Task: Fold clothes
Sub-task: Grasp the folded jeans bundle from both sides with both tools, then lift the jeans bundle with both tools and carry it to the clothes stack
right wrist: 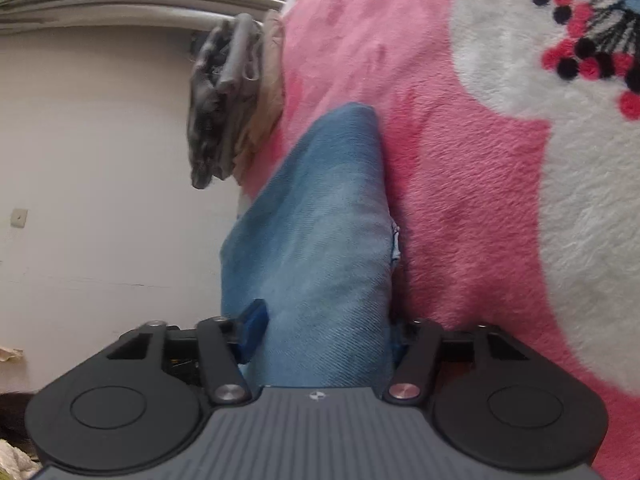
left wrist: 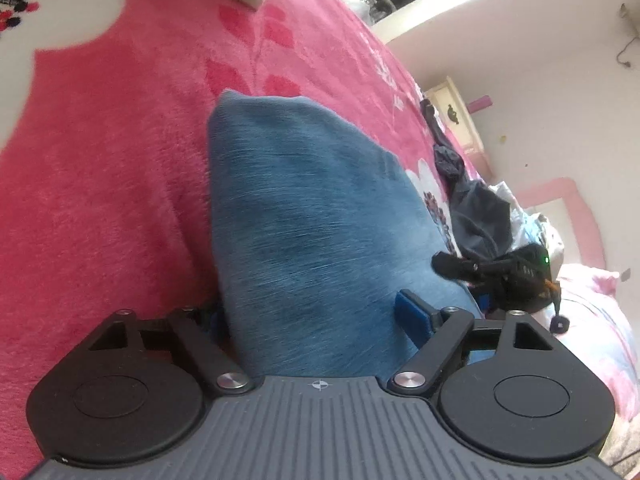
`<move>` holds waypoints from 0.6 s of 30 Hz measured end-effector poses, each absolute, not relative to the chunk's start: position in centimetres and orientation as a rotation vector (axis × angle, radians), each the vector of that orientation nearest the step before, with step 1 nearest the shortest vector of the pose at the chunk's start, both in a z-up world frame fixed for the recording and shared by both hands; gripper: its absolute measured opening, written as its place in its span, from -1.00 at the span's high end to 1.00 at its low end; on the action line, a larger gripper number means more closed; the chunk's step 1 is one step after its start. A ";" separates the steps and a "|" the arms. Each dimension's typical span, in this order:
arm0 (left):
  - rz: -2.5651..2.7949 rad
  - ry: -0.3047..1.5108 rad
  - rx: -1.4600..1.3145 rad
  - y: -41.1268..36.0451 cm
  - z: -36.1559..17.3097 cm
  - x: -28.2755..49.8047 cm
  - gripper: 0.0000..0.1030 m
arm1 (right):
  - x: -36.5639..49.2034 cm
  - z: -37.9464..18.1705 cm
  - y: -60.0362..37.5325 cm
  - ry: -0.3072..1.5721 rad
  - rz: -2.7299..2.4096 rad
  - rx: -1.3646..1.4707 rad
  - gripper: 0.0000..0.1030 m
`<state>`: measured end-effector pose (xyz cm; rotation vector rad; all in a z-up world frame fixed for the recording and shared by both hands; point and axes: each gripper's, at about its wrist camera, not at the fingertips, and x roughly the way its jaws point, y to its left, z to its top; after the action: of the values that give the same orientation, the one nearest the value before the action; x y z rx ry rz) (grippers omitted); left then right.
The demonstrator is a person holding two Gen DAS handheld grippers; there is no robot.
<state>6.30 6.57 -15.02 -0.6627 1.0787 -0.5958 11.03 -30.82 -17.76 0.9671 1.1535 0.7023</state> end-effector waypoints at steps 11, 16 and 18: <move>-0.660 1.028 -0.812 8.4 -13.8 6.0 -0.46 | 9.1 -12.1 -30.1 1.028 0.723 0.912 0.36; -0.700 0.976 -0.877 8.9 -12.7 6.0 -0.46 | 8.7 -9.3 -30.0 0.985 0.725 0.908 0.36; -0.711 0.953 -0.883 9.2 -11.9 6.1 -0.46 | 8.8 -8.1 -29.6 0.970 0.726 0.906 0.36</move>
<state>6.13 9.22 -11.91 -0.8835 0.9527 -0.7105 8.84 -29.62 -8.13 0.9063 0.9701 0.7258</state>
